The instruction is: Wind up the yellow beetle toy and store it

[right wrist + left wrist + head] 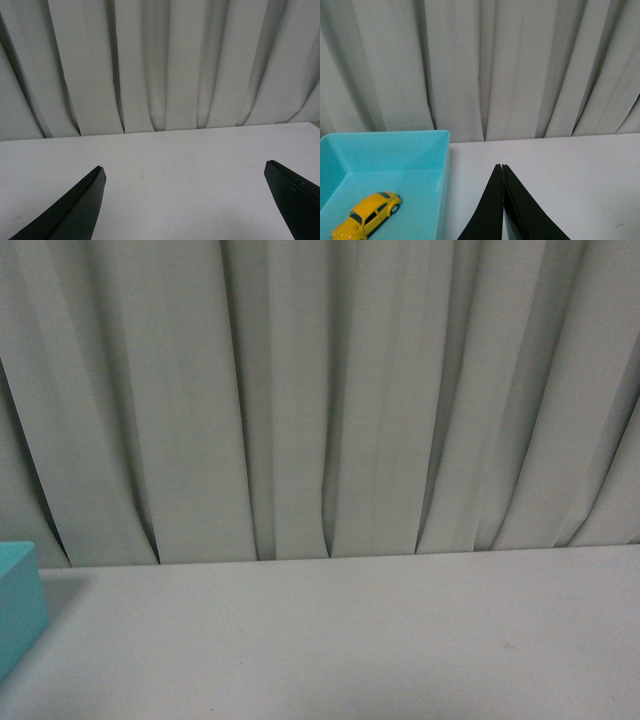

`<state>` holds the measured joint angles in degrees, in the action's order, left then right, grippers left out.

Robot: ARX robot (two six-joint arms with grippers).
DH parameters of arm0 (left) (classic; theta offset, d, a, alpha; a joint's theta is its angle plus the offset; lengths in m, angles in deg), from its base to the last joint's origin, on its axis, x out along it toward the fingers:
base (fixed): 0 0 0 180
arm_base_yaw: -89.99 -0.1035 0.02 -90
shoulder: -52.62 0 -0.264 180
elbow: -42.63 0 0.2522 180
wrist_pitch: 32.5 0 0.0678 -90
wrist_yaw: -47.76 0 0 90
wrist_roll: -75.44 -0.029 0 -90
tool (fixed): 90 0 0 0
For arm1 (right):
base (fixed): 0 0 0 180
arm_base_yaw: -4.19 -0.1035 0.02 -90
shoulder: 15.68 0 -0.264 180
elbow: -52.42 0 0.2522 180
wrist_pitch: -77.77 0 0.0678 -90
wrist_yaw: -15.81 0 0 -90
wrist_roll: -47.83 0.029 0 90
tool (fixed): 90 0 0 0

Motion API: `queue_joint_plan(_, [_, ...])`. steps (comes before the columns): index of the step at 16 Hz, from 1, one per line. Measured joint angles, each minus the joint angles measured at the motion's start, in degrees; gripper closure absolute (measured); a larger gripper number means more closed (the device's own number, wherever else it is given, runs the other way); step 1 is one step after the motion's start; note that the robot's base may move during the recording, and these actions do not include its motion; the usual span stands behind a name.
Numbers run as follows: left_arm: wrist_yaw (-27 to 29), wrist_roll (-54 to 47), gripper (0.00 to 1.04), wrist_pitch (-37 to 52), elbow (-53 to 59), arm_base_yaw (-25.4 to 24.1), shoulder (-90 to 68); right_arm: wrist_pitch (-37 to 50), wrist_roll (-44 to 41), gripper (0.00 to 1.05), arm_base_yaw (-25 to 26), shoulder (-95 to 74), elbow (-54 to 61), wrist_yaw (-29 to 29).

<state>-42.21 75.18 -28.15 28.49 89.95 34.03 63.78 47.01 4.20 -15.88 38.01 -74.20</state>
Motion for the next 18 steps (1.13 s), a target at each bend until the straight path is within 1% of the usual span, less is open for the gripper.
queue_joint_plan(7, [0.0, 0.0, 1.03, -7.8, 0.0, 0.0, 8.3, 0.0, 0.0, 0.07, 0.0, 0.0, 0.0, 0.0])
queue_joint_plan(8, [0.0, 0.0, 1.03, -10.0, 0.0, 0.0, 9.8, 0.0, 0.0, 0.07, 0.0, 0.0, 0.0, 0.0])
queue_joint_plan(9, [-0.1, 0.0, 1.03, -18.6, 0.0, 0.0, 16.0, 0.0, 0.0, 0.07, 0.0, 0.0, 0.0, 0.0])
queue_joint_plan(10, [0.0, 0.0, 1.03, -17.3, -0.2, 0.0, 18.5, 0.0, 0.0, 0.07, 0.0, 0.0, 0.0, 0.0])
queue_joint_plan(11, [0.0, 0.0, 1.03, -18.4, 0.0, 0.0, 18.5, 0.0, 0.0, 0.07, 0.0, 0.0, 0.0, 0.0])
queue_joint_plan(18, [0.0, 0.1, 1.02, -18.3, 0.0, 0.0, 18.4, 0.0, 0.0, 0.07, 0.0, 0.0, 0.0, 0.0])
